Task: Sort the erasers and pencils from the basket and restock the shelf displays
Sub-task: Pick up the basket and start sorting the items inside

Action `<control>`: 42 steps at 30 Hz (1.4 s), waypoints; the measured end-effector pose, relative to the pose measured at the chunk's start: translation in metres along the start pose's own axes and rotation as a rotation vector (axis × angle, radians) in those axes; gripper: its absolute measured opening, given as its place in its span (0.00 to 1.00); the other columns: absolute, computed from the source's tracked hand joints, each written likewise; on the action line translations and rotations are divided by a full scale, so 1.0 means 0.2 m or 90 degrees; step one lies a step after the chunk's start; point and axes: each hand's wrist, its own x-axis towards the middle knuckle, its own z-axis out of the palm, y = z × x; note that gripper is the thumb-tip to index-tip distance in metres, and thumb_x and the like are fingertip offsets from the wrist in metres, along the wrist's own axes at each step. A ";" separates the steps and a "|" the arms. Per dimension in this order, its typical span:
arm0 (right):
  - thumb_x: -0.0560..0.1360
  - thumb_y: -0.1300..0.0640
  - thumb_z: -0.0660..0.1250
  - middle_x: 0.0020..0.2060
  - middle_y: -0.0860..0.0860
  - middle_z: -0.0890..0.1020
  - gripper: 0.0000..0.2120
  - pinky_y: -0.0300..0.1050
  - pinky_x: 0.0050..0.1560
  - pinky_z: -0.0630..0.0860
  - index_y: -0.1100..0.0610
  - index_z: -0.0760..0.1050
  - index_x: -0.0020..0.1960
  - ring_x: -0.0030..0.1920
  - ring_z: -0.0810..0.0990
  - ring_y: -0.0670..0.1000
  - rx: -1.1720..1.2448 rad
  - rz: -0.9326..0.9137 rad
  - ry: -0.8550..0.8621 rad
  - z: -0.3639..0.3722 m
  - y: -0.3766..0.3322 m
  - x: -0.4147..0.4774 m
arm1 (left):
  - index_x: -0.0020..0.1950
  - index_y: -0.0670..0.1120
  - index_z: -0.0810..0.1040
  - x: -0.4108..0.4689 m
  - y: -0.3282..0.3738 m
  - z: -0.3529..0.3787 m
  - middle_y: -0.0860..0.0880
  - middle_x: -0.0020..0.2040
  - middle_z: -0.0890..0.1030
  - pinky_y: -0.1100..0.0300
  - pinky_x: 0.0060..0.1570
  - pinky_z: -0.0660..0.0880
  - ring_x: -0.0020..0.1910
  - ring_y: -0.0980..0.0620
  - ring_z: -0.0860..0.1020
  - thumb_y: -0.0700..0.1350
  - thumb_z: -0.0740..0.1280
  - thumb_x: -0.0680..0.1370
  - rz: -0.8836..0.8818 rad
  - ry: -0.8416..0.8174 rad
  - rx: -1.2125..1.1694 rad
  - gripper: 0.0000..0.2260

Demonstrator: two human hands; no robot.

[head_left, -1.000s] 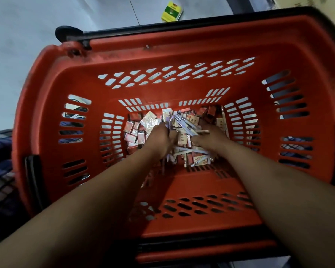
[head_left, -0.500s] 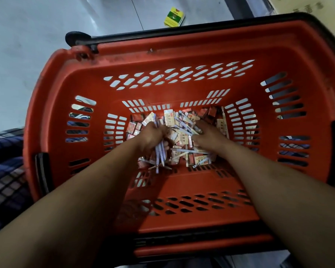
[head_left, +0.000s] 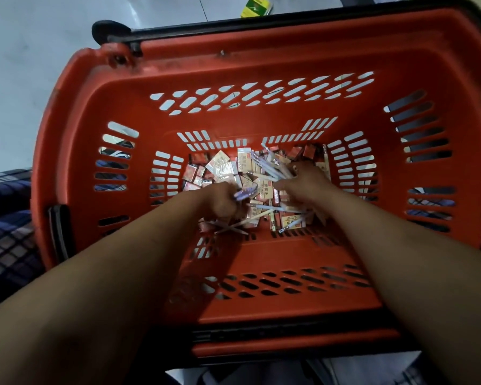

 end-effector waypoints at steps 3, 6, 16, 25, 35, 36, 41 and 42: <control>0.74 0.54 0.74 0.47 0.54 0.82 0.16 0.42 0.35 0.76 0.57 0.77 0.59 0.42 0.83 0.51 0.043 0.013 -0.002 -0.04 0.01 -0.03 | 0.46 0.50 0.75 0.04 -0.06 0.04 0.49 0.43 0.77 0.56 0.52 0.76 0.43 0.49 0.76 0.47 0.74 0.74 0.024 -0.081 0.143 0.09; 0.74 0.54 0.74 0.46 0.55 0.82 0.14 0.46 0.43 0.78 0.57 0.79 0.57 0.45 0.83 0.54 0.064 0.011 -0.001 -0.10 -0.02 -0.07 | 0.56 0.47 0.76 0.04 -0.10 0.10 0.45 0.52 0.81 0.59 0.47 0.71 0.45 0.49 0.76 0.49 0.73 0.78 0.017 -0.028 0.210 0.11; 0.72 0.63 0.72 0.45 0.54 0.80 0.16 0.49 0.46 0.78 0.57 0.75 0.58 0.47 0.82 0.57 0.100 0.068 -0.022 -0.21 -0.06 -0.07 | 0.45 0.47 0.74 0.05 -0.08 0.12 0.47 0.45 0.81 0.58 0.45 0.72 0.42 0.49 0.77 0.50 0.73 0.79 -0.013 -0.046 0.205 0.10; 0.71 0.59 0.75 0.43 0.51 0.78 0.09 0.42 0.36 0.67 0.55 0.75 0.47 0.42 0.77 0.50 0.075 0.060 -0.003 -0.23 -0.10 -0.08 | 0.44 0.49 0.75 -0.10 0.06 -0.04 0.47 0.43 0.80 0.57 0.44 0.71 0.45 0.46 0.79 0.52 0.64 0.83 0.009 0.047 -0.006 0.11; 0.64 0.47 0.81 0.46 0.58 0.85 0.26 0.62 0.53 0.82 0.61 0.79 0.55 0.44 0.86 0.60 0.102 0.135 -0.089 -0.26 -0.19 -0.06 | 0.43 0.44 0.73 -0.13 0.14 -0.09 0.47 0.39 0.76 0.61 0.31 0.72 0.33 0.57 0.78 0.64 0.59 0.82 -0.065 0.032 -0.115 0.24; 0.66 0.49 0.80 0.45 0.58 0.85 0.23 0.62 0.54 0.82 0.60 0.79 0.54 0.43 0.86 0.60 0.111 0.145 -0.096 -0.25 -0.18 -0.06 | 0.44 0.42 0.74 -0.12 0.12 -0.09 0.45 0.40 0.77 0.59 0.35 0.73 0.34 0.54 0.78 0.66 0.59 0.81 -0.067 0.038 -0.125 0.26; 0.75 0.53 0.72 0.36 0.55 0.83 0.17 0.51 0.41 0.81 0.62 0.76 0.58 0.30 0.80 0.53 0.213 0.196 -0.139 -0.21 -0.13 -0.03 | 0.59 0.30 0.74 -0.12 0.08 -0.09 0.42 0.39 0.86 0.50 0.51 0.82 0.36 0.47 0.84 0.65 0.67 0.78 -0.072 -0.028 -0.320 0.35; 0.77 0.55 0.71 0.36 0.55 0.84 0.15 0.49 0.37 0.81 0.62 0.76 0.59 0.30 0.81 0.53 0.230 0.212 -0.155 -0.20 -0.12 -0.03 | 0.55 0.31 0.75 -0.12 0.09 -0.09 0.44 0.37 0.85 0.53 0.44 0.83 0.34 0.48 0.83 0.61 0.68 0.80 -0.054 -0.040 -0.354 0.29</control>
